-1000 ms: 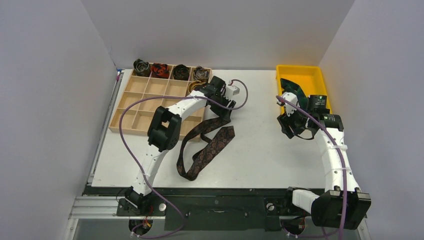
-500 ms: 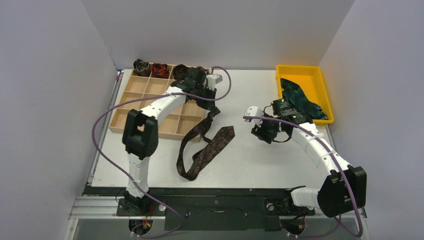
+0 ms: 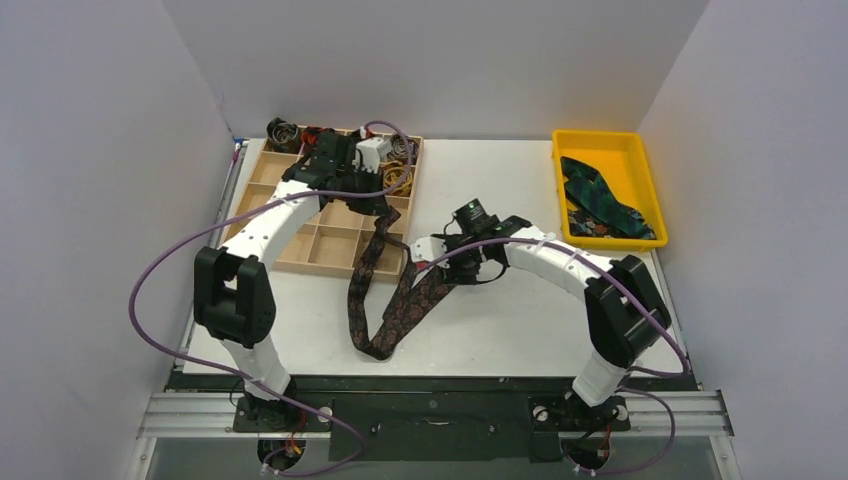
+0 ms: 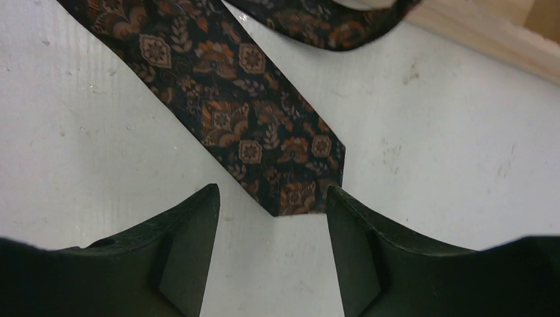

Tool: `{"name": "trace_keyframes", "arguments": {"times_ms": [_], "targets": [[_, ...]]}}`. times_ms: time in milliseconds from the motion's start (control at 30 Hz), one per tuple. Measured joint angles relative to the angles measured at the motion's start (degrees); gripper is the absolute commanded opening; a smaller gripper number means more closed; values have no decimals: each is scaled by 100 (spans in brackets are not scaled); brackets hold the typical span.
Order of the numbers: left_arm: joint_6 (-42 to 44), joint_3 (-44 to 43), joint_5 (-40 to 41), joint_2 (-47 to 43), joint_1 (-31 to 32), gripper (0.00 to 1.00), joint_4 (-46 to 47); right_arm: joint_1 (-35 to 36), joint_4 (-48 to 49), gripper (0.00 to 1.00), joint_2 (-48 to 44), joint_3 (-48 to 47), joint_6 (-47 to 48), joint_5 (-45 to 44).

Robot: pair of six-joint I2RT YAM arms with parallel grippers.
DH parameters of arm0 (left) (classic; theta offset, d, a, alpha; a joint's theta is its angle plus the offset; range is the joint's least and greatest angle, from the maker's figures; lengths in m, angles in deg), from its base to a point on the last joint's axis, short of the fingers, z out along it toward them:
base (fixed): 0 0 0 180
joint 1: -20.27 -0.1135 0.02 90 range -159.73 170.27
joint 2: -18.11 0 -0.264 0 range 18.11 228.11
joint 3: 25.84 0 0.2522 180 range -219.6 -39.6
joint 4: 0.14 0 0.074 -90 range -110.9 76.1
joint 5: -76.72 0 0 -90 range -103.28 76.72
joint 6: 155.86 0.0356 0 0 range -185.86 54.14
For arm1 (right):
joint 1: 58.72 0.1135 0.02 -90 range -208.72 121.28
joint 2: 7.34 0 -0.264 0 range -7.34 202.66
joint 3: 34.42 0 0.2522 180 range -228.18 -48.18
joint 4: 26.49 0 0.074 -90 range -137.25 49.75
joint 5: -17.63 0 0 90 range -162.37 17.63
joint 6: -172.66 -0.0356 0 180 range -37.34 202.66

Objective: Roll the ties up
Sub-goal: Flatten out the tie at the center of the board.

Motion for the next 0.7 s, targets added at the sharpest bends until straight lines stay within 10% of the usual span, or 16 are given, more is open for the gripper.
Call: {"name": "trace_keyframes", "arguments": {"times_ms": [700], "targets": [[-240, 1005, -81, -1478, -1401, 0, -295, 1036, -2514, 61, 2662, -2741, 1969, 210]]}}
